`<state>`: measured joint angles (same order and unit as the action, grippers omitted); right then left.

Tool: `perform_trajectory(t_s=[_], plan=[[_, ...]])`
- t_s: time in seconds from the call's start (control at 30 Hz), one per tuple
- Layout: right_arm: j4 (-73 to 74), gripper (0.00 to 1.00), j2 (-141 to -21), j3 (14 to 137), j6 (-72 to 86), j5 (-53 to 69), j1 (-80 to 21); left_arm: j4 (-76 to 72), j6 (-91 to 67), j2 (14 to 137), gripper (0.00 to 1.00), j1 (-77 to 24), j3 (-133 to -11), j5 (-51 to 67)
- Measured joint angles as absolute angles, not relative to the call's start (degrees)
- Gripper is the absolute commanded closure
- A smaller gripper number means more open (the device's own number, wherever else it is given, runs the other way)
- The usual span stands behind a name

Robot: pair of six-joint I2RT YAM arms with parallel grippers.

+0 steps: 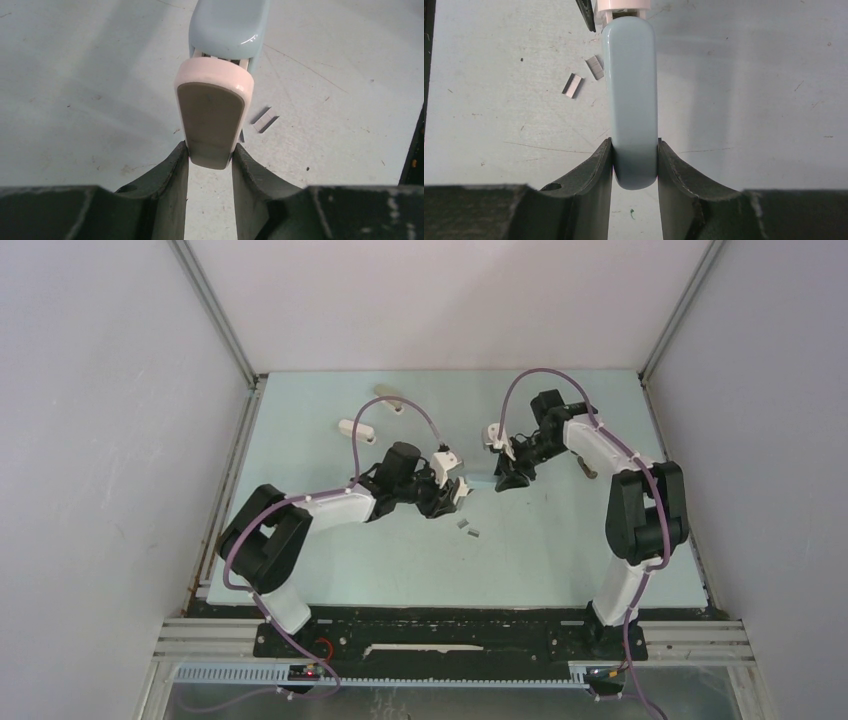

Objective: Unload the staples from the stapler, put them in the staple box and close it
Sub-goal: Unload the staple at the center of the board, then place the stapler at the center of the board.

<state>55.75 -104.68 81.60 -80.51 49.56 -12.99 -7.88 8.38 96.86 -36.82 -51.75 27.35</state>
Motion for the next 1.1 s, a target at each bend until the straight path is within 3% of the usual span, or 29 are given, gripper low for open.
perform_trajectory(t_s=[0.4, 0.77, 0.97, 1.1], plan=[[55.4, 1.0, -105.3, 82.2, -79.5, 49.2, -13.7, -6.8, 8.0, 96.6, 0.93, -36.8, -51.9, 26.2], [56.4, 1.0, -104.9, 81.8, -75.5, 56.1, -13.6, -13.1, -0.1, 91.4, 0.88, -36.6, -46.9, 27.3], [58.0, 1.0, -103.5, 80.7, -72.8, 61.4, -13.6, -20.6, -7.0, 87.9, 0.82, -36.7, -42.0, 30.1], [59.0, 1.0, -103.1, 80.5, -70.9, 65.2, -13.7, -25.3, -11.2, 86.3, 0.73, -36.8, -39.9, 31.3]])
